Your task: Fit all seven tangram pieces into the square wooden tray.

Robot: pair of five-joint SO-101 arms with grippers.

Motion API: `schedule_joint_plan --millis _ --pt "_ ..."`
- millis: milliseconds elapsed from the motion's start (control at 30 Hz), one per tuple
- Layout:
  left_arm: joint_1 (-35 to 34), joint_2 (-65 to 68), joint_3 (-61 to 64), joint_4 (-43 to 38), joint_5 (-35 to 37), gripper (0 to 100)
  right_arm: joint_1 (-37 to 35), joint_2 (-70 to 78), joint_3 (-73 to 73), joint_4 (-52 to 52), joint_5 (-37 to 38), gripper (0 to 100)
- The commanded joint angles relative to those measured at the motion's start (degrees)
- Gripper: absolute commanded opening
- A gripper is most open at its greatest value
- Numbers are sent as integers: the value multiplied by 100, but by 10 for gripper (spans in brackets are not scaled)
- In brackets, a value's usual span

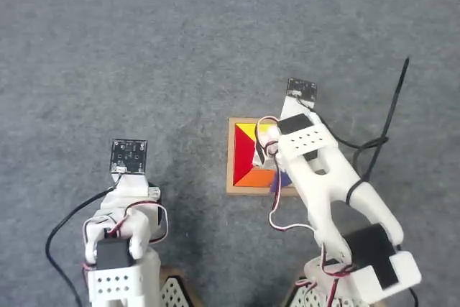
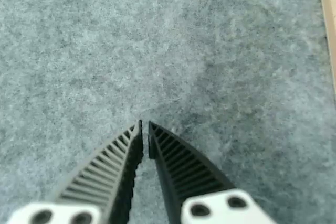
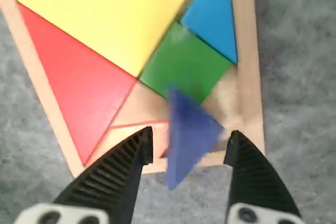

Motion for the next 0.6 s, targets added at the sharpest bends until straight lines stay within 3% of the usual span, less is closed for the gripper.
schedule_joint_plan --millis 0,167,333,433,500,567 --pt "-9 -105 -75 18 97 18 4 -347 -26 -171 -62 226" --pt "-9 -105 -75 18 97 18 101 -418 -158 -163 114 224" --pt "-9 -105 -75 18 97 18 593 -892 -229 -171 1934 206" --pt "-9 -105 -75 18 97 18 681 -1147 -79 -303 3086 121" --pt "-9 -105 -75 18 97 18 673 -1226 237 -787 3543 26" --pt "-9 -105 -75 18 97 18 673 -1200 651 -1420 3771 17"
